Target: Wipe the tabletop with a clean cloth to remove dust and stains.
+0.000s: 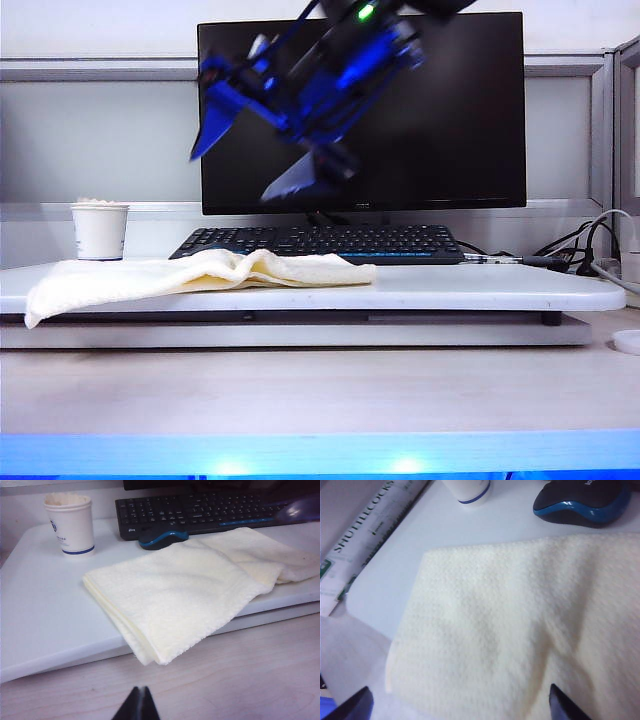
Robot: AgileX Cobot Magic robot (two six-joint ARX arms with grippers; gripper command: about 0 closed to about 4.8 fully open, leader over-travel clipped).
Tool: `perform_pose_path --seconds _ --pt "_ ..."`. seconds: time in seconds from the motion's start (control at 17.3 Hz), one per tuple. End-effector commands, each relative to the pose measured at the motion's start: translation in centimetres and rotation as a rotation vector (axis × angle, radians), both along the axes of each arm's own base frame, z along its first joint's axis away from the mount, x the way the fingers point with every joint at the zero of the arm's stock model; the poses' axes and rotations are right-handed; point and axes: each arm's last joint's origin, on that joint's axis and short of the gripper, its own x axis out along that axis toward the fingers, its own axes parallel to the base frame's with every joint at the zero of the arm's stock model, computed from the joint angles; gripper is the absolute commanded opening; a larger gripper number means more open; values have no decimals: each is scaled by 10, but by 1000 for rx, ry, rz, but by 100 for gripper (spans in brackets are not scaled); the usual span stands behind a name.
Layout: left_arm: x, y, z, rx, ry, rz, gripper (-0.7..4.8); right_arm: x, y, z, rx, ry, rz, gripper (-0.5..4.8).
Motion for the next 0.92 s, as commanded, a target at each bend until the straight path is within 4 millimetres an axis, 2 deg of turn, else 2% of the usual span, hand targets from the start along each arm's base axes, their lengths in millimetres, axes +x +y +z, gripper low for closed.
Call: perform_pose_path --seconds 0.06,0.12,0.23,0.35,0.46,0.64,0.69,0.92 --pt "0 0 -2 -5 22 -3 -5 19 19 -14 -27 35 10 479" --pt "0 0 -2 -6 22 -3 -5 38 33 -39 -124 125 -18 479" --pt "0 0 -2 -5 22 -3 -5 42 36 -49 -155 147 -34 479" --pt "0 0 -2 -5 22 -3 -5 41 35 -56 -180 198 -27 -10" --pt "0 0 -2 -5 22 -3 -5 40 34 -57 -189 203 -38 -9" --pt "0 0 -2 -5 22 -2 -5 36 27 -68 -304 275 -86 -9" --pt "0 1 -2 1 22 42 -5 44 -11 -93 -439 495 -134 -9" --pt "0 1 -2 1 22 42 -5 63 -53 -92 -447 579 -219 -9"
